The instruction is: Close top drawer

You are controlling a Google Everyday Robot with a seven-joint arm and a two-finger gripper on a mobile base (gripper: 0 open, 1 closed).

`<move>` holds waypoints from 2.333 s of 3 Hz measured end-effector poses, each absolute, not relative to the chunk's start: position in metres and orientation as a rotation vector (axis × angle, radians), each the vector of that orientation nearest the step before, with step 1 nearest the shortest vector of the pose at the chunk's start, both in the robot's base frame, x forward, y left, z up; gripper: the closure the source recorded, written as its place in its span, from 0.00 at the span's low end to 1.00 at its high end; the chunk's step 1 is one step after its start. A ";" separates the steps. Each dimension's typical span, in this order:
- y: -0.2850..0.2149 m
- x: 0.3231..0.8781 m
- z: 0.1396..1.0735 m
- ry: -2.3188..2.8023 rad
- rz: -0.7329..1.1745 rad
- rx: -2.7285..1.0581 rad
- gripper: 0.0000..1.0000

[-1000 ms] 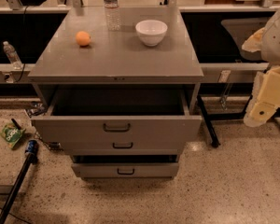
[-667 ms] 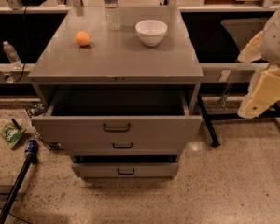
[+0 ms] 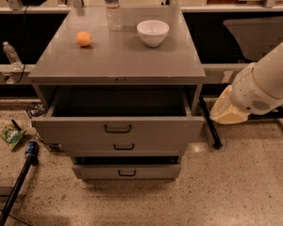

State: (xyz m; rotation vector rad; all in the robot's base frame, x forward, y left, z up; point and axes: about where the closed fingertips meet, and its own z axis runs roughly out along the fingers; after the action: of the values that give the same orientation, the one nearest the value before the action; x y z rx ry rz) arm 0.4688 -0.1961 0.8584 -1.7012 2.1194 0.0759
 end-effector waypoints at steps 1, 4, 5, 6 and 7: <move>-0.174 0.477 0.801 1.994 0.126 -1.739 0.99; -0.145 0.516 0.756 1.846 0.057 -1.693 1.00; -0.141 0.518 0.735 1.848 0.083 -1.668 1.00; -0.130 0.535 0.697 1.795 0.117 -1.657 1.00; -0.121 0.548 0.675 1.756 0.113 -1.636 1.00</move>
Offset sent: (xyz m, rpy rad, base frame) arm 0.0677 0.0745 -0.1497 0.1409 -0.2719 0.1652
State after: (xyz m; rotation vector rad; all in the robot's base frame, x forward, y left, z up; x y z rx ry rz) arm 0.5482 -0.1208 0.6746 -1.6362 1.7555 0.1129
